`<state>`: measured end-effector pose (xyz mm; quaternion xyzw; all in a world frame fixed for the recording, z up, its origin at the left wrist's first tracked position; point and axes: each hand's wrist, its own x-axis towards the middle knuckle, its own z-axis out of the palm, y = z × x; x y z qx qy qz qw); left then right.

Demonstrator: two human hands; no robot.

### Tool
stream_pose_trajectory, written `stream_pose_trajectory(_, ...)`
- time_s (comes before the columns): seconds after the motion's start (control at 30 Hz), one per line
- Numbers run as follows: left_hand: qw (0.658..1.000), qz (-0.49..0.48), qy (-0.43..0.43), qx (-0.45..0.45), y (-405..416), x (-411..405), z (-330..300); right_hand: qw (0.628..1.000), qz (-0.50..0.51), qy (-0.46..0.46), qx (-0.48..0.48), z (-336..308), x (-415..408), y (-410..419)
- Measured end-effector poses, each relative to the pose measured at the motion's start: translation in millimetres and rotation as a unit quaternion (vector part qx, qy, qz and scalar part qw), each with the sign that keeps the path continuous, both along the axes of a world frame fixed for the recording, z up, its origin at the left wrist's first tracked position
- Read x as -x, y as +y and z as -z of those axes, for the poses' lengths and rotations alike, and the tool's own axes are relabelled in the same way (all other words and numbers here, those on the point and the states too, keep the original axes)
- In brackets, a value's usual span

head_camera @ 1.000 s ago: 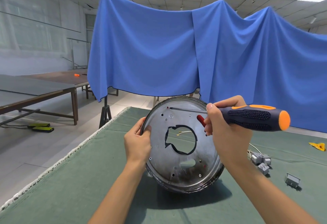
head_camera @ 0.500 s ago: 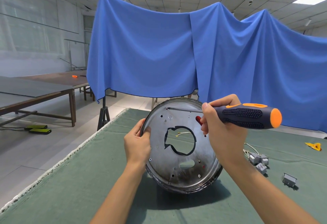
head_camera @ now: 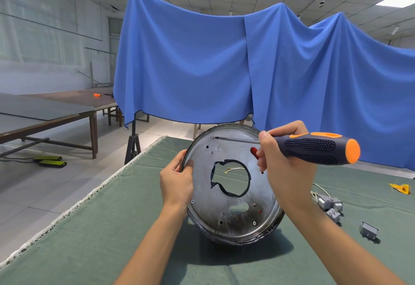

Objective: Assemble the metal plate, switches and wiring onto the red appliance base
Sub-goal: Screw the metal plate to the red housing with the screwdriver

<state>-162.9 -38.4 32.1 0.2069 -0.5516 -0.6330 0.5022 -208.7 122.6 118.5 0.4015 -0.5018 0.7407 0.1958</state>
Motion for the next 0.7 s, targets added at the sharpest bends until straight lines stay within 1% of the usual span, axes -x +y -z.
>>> stream_pose_trajectory(0.23, 1.000, -0.010, -0.018, 0.007, 2.5, -1.0, -2.4, 1.000, 0.009, -0.005, -0.006, -5.9, -0.8, -3.0)
stream_pose_trajectory(0.3, 1.000, -0.013, -0.024, 0.004, 2.7, -1.5, -3.5, 1.000, 0.019, -0.006, -0.024, -11.9, -0.4, -6.3)
stream_pose_trajectory(0.37, 0.999, -0.013, -0.035, -0.002, 1.2, -1.9, -4.3, 0.996, 0.052, 0.009, -0.069, -20.8, 1.0, -10.1)
stream_pose_trajectory(0.4, 0.999, -0.013, -0.045, -0.006, -0.3, -2.7, -4.9, 0.991, 0.082, 0.023, -0.107, -26.2, 2.0, -12.2)
stream_pose_trajectory(0.5, 0.996, -0.009, -0.089, -0.018, -5.7, -7.0, -7.5, 0.965, 0.140, 0.044, -0.217, -44.8, 3.9, -18.8)
stream_pose_trajectory(0.6, 0.990, 0.020, -0.140, -0.026, -9.4, -10.2, -8.7, 0.943, 0.154, 0.066, -0.286, -61.6, 8.0, -24.2)
stream_pose_trajectory(0.7, 0.978, 0.066, -0.197, -0.029, -11.6, -12.8, -8.8, 0.927, 0.124, 0.035, -0.352, -73.9, 16.7, -28.4)
